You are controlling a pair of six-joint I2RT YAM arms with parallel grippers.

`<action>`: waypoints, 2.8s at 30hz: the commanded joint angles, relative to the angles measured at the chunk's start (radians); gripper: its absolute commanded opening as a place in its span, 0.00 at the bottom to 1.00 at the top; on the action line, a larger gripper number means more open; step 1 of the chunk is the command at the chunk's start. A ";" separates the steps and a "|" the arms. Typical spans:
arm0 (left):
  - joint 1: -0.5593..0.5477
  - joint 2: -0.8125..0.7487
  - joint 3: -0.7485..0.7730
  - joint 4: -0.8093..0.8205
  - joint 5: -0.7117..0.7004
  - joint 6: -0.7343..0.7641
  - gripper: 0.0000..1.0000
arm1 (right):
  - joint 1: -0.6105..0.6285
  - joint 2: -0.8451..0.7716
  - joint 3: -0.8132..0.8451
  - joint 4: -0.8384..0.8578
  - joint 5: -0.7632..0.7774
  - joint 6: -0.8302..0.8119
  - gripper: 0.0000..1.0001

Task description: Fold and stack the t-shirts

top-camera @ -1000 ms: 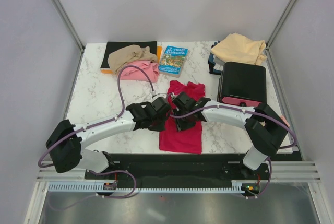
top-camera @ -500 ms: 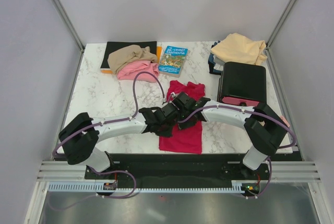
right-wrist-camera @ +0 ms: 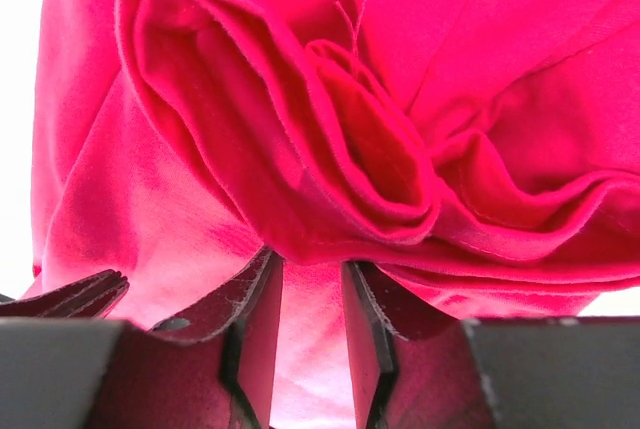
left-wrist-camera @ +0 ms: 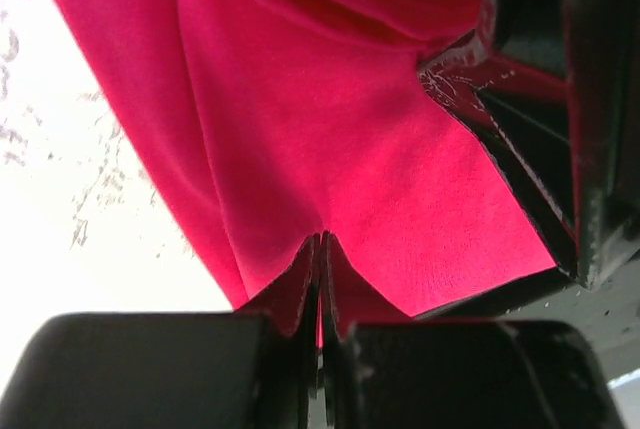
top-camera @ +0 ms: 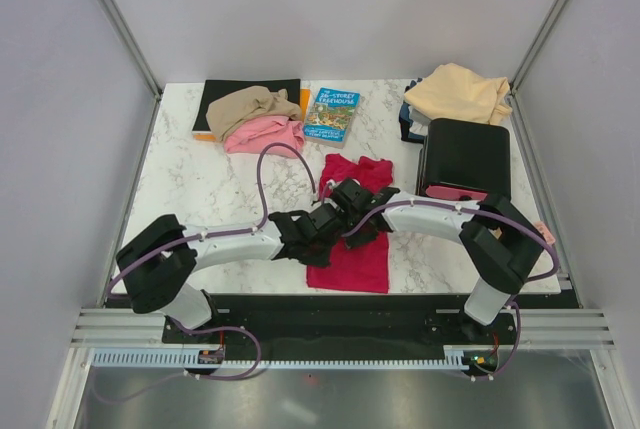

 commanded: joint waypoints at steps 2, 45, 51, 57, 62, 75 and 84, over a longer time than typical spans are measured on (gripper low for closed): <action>-0.046 -0.008 -0.063 -0.032 0.017 -0.034 0.02 | -0.065 -0.005 0.073 0.086 0.078 -0.013 0.37; -0.058 -0.060 -0.024 -0.165 -0.085 -0.031 0.02 | -0.261 0.079 0.384 0.069 0.105 -0.166 0.36; 0.022 -0.183 0.181 -0.245 -0.181 0.032 0.41 | -0.283 0.018 0.483 -0.112 0.107 -0.226 0.43; 0.184 -0.201 0.300 -0.304 -0.190 0.112 0.50 | -0.283 -0.115 0.322 -0.123 0.110 -0.206 0.47; 0.264 -0.149 0.331 -0.311 -0.165 0.167 0.50 | -0.280 -0.201 0.210 -0.126 0.041 -0.179 0.48; 0.275 0.096 0.431 -0.288 0.022 0.213 0.45 | -0.280 -0.177 0.145 -0.130 -0.025 -0.159 0.48; 0.275 0.104 0.349 -0.238 0.071 0.230 0.45 | -0.255 -0.132 0.090 -0.078 -0.040 -0.139 0.46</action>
